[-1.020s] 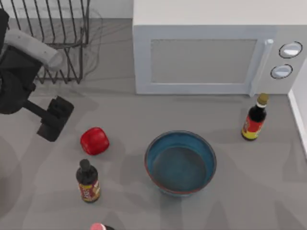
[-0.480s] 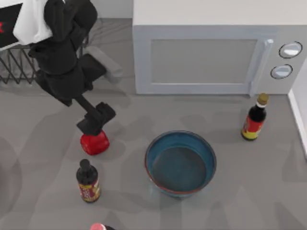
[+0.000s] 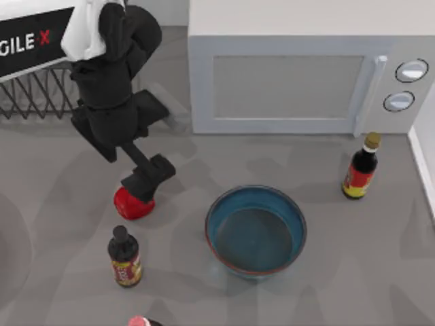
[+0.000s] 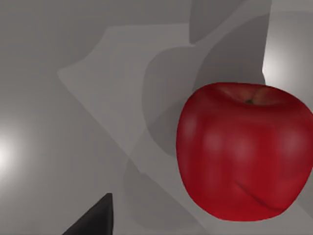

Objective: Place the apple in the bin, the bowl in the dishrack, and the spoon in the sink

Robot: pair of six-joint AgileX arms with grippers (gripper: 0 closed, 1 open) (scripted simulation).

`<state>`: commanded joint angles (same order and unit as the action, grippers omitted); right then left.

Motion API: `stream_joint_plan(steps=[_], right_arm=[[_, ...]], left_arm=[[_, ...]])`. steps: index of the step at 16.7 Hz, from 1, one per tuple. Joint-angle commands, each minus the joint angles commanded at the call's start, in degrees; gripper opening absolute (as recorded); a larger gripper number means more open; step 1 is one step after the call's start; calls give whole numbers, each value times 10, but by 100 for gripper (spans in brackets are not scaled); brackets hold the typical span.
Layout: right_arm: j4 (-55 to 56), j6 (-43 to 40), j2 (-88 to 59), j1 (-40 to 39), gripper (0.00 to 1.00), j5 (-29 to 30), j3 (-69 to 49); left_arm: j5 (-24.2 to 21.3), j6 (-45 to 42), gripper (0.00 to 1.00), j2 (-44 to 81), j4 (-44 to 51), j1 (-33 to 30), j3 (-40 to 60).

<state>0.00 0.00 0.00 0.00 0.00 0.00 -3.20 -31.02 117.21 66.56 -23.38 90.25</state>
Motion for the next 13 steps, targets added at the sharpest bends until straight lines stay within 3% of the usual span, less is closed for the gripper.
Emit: stream_joint_plan(steps=[4,10,13], right_arm=[[0,0,0,0,100,0,0],[0,0,0,0,100,0,0],[0,0,0,0,100,0,0]], left_arm=[[0,0,100,2,-11,1,-10],[0,4,100,39,-132,-4,-89],[-1,4,100,45,-145,-5,-100]])
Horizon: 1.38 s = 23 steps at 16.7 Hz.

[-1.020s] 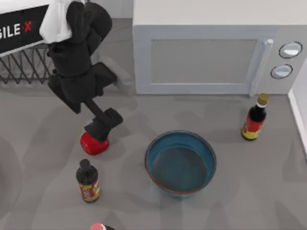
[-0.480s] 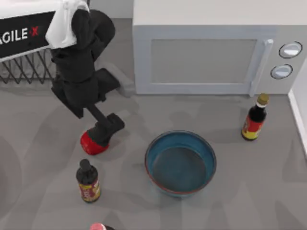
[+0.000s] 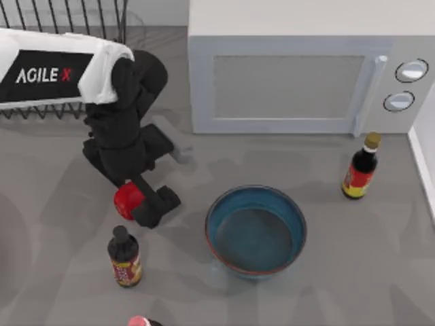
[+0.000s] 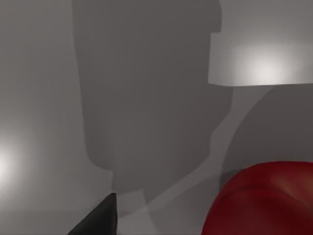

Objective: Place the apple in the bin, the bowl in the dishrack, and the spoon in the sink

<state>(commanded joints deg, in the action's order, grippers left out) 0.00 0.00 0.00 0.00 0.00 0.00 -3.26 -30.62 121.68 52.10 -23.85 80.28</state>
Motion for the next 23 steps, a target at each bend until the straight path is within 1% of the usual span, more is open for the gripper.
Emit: stream_joint_plan(steps=[2,15,16,23], right_arm=[[0,0,0,0,100,0,0],[0,0,0,0,100,0,0],[0,0,0,0,100,0,0],[0,0,0,0,100,0,0]], left_arm=[[0,0,100,0,0,0,0],[0,0,2,0,0,0,0],[0,0,0,0,0,0,0],[0,0,0,0,0,0,0]])
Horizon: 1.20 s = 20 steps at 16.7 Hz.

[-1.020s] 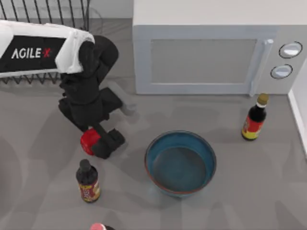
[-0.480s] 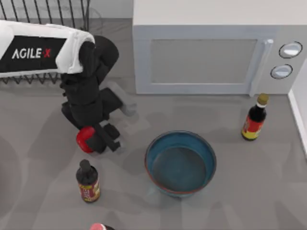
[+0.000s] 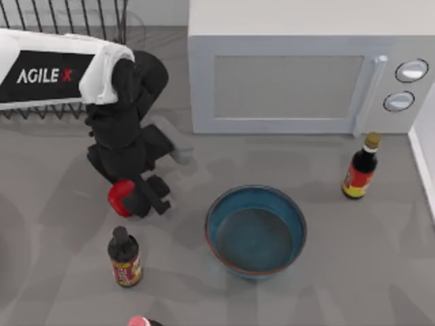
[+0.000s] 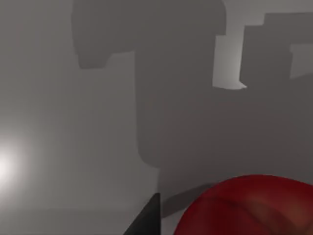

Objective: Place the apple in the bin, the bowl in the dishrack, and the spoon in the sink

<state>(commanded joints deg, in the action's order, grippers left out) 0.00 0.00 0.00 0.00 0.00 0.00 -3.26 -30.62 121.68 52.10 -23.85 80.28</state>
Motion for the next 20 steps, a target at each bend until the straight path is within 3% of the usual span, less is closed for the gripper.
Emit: stream_joint_plan(steps=[4,15,20], right_arm=[[0,0,0,0,100,0,0],[0,0,0,0,100,0,0],[0,0,0,0,100,0,0]], left_arm=[[8,-5,0,-13,21,2,19],[8,-3,0,-66,197,1,141],[9,-3,0,-68,204,2,146]])
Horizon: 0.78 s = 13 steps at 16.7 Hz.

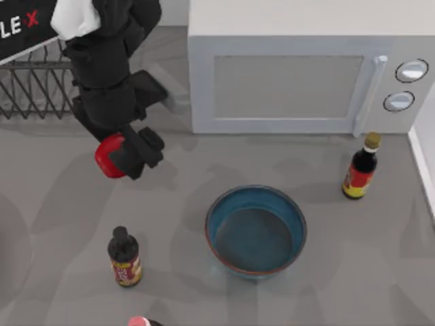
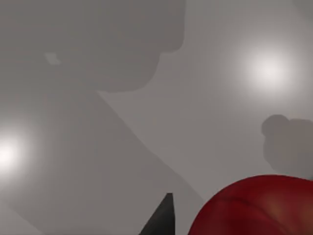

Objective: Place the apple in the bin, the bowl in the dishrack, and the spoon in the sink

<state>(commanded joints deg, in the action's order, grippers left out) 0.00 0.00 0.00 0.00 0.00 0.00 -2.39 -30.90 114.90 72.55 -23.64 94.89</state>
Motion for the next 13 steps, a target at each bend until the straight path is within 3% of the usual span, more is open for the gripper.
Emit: stream_joint_plan(steps=[4,10,13], right_arm=[[0,0,0,0,100,0,0],[0,0,0,0,100,0,0],[0,0,0,0,100,0,0]], left_arm=[[40,41,0,-12,18,40,-3],[207,228,0,-69,79,204,-32],[261,283,0,-96,97,258,-44]])
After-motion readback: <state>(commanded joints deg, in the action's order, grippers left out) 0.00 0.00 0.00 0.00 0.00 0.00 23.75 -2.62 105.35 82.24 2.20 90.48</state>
